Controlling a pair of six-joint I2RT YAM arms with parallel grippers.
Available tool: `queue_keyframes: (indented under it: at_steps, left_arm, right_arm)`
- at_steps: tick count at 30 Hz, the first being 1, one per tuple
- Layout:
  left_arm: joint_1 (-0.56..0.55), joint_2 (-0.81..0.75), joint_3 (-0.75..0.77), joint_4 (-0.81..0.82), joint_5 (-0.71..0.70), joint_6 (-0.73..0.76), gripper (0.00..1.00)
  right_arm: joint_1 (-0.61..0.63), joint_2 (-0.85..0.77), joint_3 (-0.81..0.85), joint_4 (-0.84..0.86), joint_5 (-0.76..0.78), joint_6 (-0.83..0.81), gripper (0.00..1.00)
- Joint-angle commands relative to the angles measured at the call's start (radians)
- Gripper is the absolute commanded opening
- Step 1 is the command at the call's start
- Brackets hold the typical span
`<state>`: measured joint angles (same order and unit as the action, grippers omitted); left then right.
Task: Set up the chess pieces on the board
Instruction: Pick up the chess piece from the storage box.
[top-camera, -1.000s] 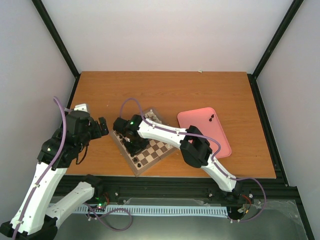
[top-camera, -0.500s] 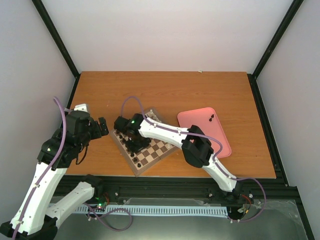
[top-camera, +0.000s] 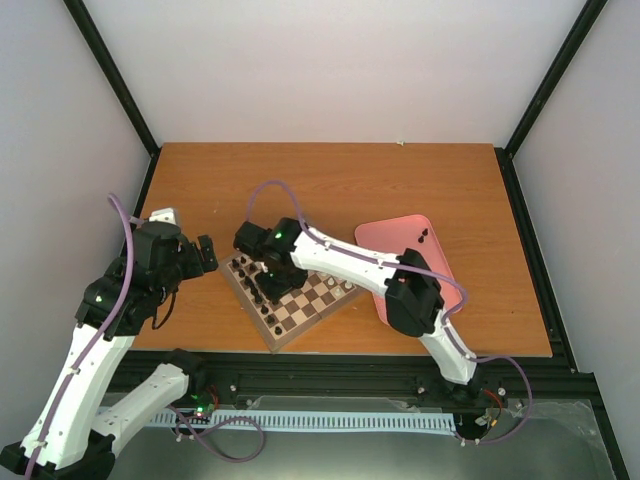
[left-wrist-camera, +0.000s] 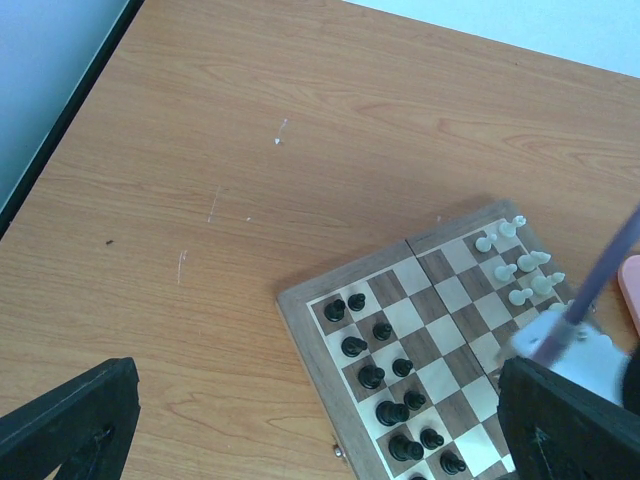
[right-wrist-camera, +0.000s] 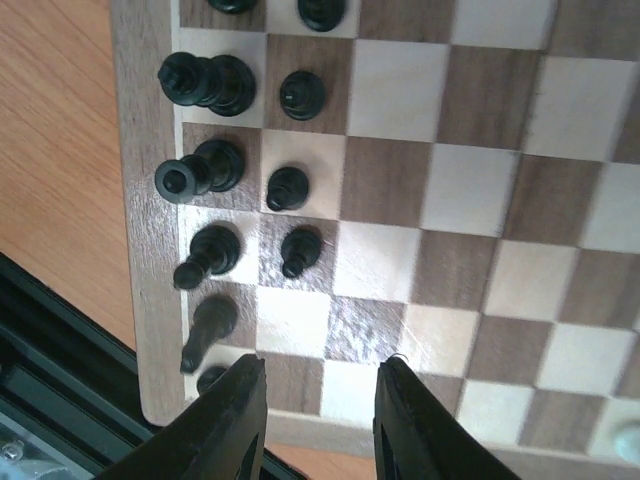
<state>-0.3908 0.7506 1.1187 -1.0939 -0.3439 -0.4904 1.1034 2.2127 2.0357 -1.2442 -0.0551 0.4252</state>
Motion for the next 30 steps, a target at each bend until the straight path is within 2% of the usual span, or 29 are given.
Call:
queue_keyframes:
  at_steps: [1,6,11,15,21,24,30]
  left_arm:
    - [-0.005,0.000,0.007,0.007,0.008,0.005,1.00]
    - [-0.005,0.011,0.006,0.008,0.005,0.002,1.00]
    - [-0.005,0.033,0.011,0.015,0.000,-0.001,1.00]
    - [-0.005,0.061,0.028,0.018,-0.012,0.004,1.00]
    - [-0.004,0.117,0.056,0.028,-0.026,0.004,1.00]
    - [-0.005,0.138,0.062,0.036,-0.029,-0.001,1.00]
    - [-0.005,0.181,0.077,0.052,-0.033,-0.006,1.00]
  right_arm:
    - [-0.047,-0.144,-0.040,-0.001,0.053,0.038,0.32]
    - [-0.190,-0.286,-0.162,0.036,0.089,0.064,0.35]
    - [-0.411,-0.381,-0.341,0.092,0.110,0.021,0.39]
    - [-0.593,-0.395,-0.434,0.130,0.152,-0.027,0.40]
    - [-0.799,-0.382,-0.574,0.247,0.075,-0.068,0.39]
    - [-0.856,-0.359,-0.617,0.292,0.027,-0.084,0.38]
    - [-0.909,-0.275,-0.605,0.311,0.054,-0.112,0.38]
